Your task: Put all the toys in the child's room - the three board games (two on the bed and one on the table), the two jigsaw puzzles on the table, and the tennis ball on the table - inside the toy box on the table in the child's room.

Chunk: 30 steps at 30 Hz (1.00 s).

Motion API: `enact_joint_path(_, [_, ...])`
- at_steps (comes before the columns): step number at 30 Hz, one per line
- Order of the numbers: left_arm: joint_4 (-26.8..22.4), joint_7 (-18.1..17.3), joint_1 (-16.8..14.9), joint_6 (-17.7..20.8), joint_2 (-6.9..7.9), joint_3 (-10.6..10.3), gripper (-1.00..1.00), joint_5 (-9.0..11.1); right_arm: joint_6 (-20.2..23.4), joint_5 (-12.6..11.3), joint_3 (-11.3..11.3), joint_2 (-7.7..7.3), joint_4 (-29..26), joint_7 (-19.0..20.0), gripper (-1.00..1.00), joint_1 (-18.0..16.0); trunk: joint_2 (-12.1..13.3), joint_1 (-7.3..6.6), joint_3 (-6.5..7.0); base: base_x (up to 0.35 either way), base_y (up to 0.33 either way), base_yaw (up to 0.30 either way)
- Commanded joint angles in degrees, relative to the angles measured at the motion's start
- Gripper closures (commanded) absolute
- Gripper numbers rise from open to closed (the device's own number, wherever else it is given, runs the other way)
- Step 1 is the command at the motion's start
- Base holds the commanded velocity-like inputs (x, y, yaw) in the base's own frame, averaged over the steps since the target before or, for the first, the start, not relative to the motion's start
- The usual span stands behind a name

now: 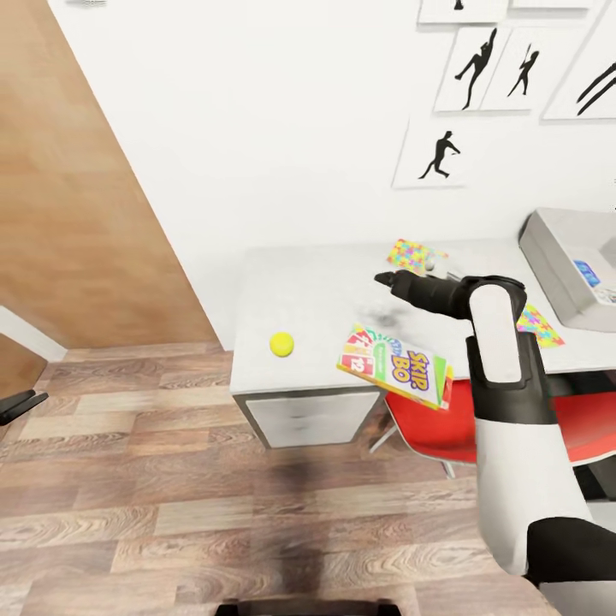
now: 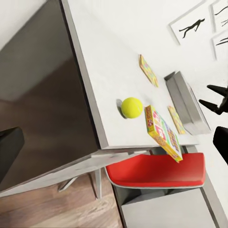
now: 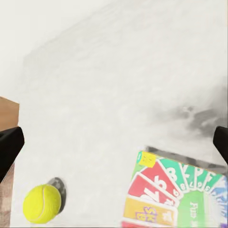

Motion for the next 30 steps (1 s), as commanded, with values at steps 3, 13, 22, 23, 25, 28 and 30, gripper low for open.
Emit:
enact_joint_path(3, [0.01, -0.25, -0.04, 0.61, 0.01, -0.01, -1.00, -0.09, 0.17, -5.85, -0.33, -2.15, -2.61, -0.42, -1.00, 4.42, -0.06, 0.02, 0.22, 0.000, 0.000, -0.034])
enact_joint_path(13, [0.17, -0.25, -0.04, 0.56, 0.01, -0.03, -1.00, -0.10, 0.17, -18.37, -4.22, -5.73, -4.42, 6.26, -1.00, 14.92, -0.06, 0.02, 1.13, 0.000, 0.000, -0.079])
enact_joint_path(22, [0.34, -0.25, -0.04, 0.52, -0.02, -0.03, -1.00, -0.10, 0.17, -19.46, -9.24, -10.68, -4.56, 33.98, -1.00, 24.68, -0.06, 0.02, 1.94, 0.000, 0.000, -0.059])
enact_joint_path(23, [0.34, -0.25, -0.04, 0.52, -0.04, -0.04, -1.00, -0.10, 0.17, -19.42, -9.66, -10.89, -4.55, 35.72, -1.00, 25.69, -0.06, 0.02, 2.04, 0.000, 0.000, -0.016])
enact_joint_path(25, [0.34, -0.25, -0.04, 0.52, -0.07, -0.05, -1.00, -0.10, 0.17, -19.38, -10.48, -11.21, -4.52, 38.56, -1.00, 27.73, -0.06, 0.02, 2.22, 0.000, 0.000, -0.012])
enact_joint_path(28, [0.34, -0.25, -0.04, 0.52, -0.13, -0.07, -1.00, -0.12, 0.15, -19.33, -11.94, -11.50, -4.50, 42.05, -1.00, 31.81, -0.06, 0.02, 2.49, 0.000, 0.000, -0.005])
enact_joint_path(30, [0.34, -0.25, -0.04, 0.52, -0.15, -0.07, -1.00, -0.13, -0.81, -19.35, -12.71, -11.59, -4.49, 43.33, -1.00, 34.57, -0.06, 0.02, 2.67, 0.000, 0.000, -0.003])
